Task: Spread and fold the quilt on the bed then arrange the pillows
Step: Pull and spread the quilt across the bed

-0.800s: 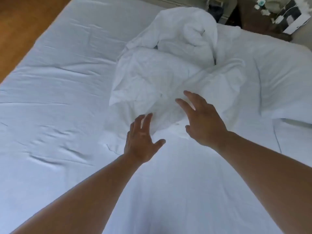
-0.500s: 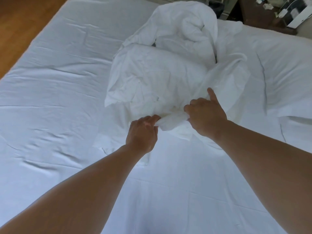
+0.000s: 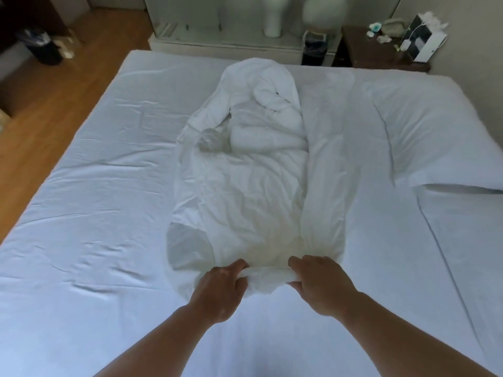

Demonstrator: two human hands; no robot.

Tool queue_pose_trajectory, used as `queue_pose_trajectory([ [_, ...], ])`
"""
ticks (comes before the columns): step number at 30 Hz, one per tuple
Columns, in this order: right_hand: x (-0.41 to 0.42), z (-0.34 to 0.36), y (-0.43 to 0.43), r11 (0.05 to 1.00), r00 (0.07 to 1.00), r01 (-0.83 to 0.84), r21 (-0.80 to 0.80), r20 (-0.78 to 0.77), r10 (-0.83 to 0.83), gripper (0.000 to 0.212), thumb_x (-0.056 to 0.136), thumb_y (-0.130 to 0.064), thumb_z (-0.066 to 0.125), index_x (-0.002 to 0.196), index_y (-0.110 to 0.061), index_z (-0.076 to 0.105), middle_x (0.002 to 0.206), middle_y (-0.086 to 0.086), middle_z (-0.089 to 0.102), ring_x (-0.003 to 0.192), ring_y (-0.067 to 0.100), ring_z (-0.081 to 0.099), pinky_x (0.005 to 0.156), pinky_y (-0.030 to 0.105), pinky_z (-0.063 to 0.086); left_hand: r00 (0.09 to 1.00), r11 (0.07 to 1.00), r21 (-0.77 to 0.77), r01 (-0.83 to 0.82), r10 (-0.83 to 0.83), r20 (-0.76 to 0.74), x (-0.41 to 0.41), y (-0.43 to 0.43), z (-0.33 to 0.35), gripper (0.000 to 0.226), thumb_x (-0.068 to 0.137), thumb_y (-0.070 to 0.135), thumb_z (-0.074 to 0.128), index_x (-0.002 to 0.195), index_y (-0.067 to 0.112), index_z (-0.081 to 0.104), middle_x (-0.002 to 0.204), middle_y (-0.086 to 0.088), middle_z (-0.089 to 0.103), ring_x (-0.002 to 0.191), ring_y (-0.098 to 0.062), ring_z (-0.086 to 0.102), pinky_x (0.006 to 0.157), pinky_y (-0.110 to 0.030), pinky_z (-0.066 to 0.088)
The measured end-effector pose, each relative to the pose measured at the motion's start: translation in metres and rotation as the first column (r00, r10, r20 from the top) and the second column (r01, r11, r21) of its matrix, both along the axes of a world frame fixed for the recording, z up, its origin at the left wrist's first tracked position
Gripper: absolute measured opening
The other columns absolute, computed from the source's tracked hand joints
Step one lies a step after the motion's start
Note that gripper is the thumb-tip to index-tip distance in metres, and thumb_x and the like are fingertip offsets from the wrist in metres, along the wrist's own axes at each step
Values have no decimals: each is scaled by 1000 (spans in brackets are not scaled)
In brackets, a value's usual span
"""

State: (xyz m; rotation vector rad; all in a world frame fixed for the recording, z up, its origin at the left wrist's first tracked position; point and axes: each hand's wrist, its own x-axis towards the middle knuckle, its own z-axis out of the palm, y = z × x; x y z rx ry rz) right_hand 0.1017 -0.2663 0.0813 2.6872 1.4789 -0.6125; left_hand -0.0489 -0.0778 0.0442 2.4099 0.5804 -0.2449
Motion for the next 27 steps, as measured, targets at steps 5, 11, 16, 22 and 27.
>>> queue_pose_trajectory([
  [5,-61,9,-64,997,991,74,1,-112,-74,34,99,-50,47,117,-22,52,107,3,64,102,29,63,89,36,45,994,999,-36,30,-34,-108,-53,-55,25,25,90,44,39,114,41,49,85,8,66,88,-22,65,76,-32,49],
  [11,-112,18,-164,994,988,100,-52,-111,-106,35,82,-55,70,101,-29,59,89,-3,66,84,24,69,78,34,54,974,996,-89,21,-41,-225,-110,-157,54,32,85,49,41,117,47,43,103,-1,71,99,-26,66,83,-33,53],
  [16,-96,57,-224,971,971,236,37,-51,-234,22,86,-39,68,104,-25,66,94,0,68,91,26,69,84,35,51,973,968,-182,174,-197,-116,-86,-205,88,29,94,40,40,117,30,53,110,0,70,103,-30,63,87,-32,48],
  [22,-109,84,-259,666,757,601,442,-45,-652,51,84,-32,77,132,-24,62,130,0,59,119,21,56,98,38,49,984,943,-283,173,-175,18,-21,-238,140,22,88,40,46,97,24,58,95,-1,68,89,-29,62,76,-34,47],
  [27,-164,80,-235,286,273,952,108,-721,-637,88,76,-41,78,151,-28,36,152,-11,44,138,8,44,106,27,40,997,884,-463,-65,76,5,19,-251,154,18,94,31,55,88,13,57,80,-4,60,73,-23,55,67,-35,42],
])
